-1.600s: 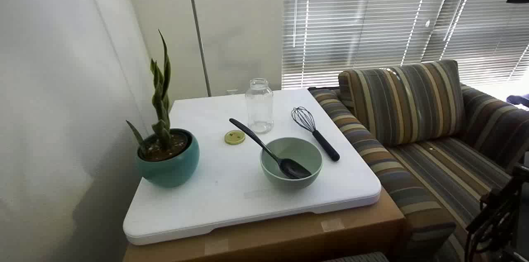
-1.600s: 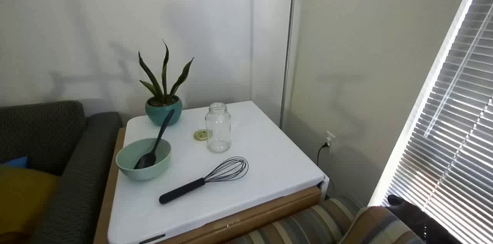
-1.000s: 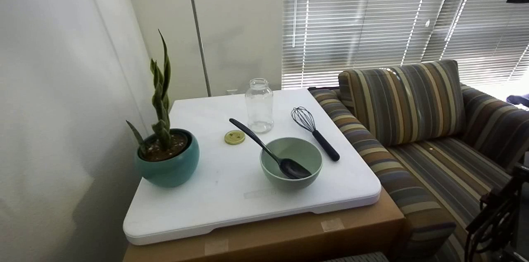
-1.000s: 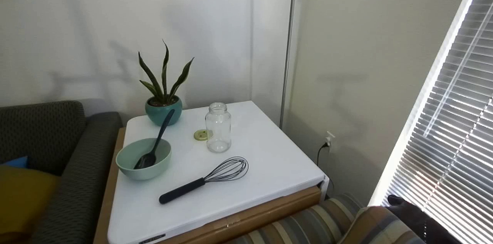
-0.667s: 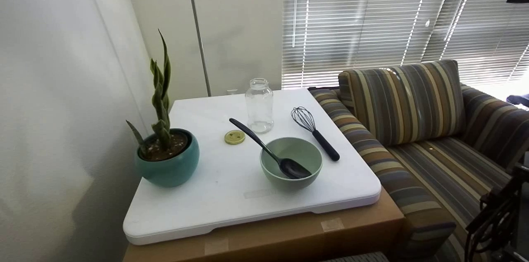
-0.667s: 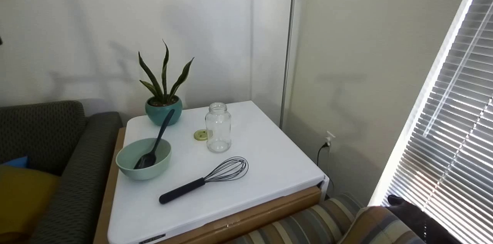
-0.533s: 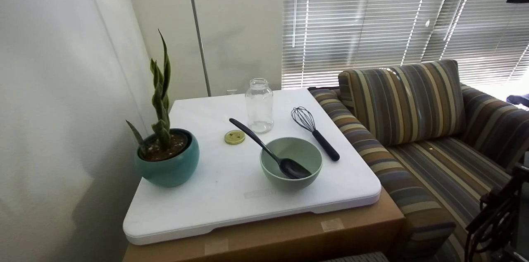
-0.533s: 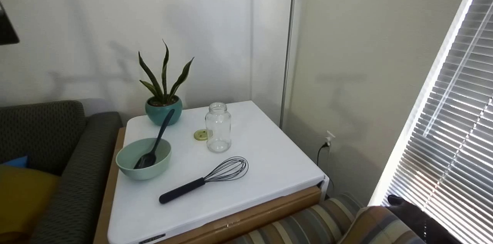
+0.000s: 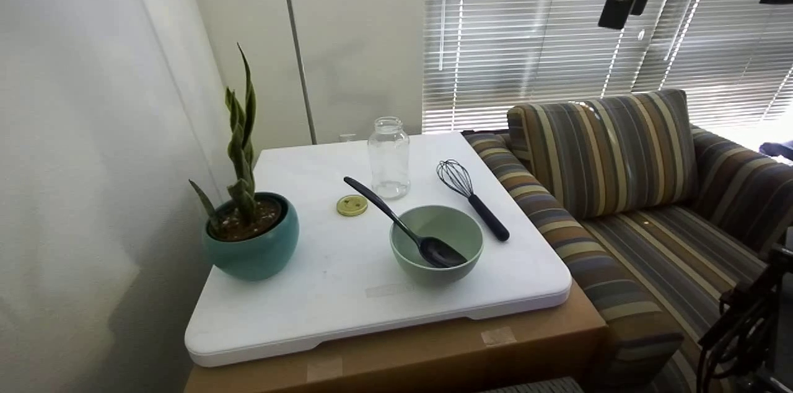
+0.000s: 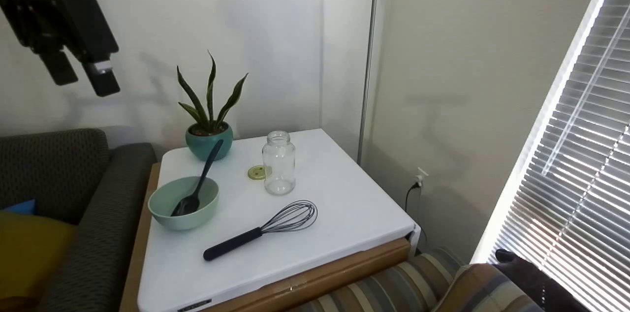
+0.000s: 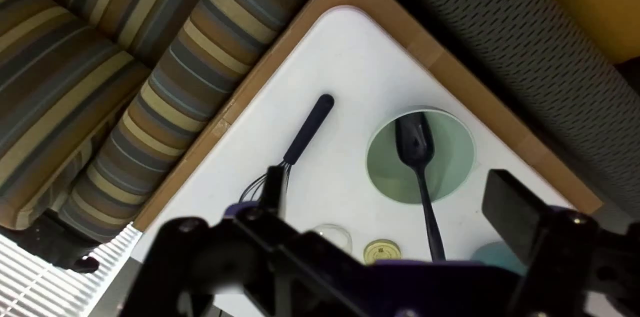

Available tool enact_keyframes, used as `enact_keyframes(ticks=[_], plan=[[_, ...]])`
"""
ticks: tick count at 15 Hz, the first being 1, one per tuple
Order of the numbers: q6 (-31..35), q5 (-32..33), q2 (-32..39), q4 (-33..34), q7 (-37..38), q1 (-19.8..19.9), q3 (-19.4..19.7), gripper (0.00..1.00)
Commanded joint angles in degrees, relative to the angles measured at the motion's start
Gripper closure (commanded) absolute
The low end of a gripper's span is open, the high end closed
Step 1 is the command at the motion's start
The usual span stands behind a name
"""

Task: Move the whisker away from the green bowl

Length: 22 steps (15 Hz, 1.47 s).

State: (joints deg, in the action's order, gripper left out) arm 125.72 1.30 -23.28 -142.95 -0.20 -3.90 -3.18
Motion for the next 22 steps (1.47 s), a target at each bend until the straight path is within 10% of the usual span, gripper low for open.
enact_keyframes(ticks=[1, 10, 22], plan=[[4.54, 1.71, 8.09, 3.44, 0.82, -0.46, -2.10, 0.00], [6.08, 2.94, 9.39, 4.58, 3.03, -0.19, -2.60, 0.00], [19.85, 7.42, 26.83, 11.02, 33.98, 6.35, 1.31, 0.00]])
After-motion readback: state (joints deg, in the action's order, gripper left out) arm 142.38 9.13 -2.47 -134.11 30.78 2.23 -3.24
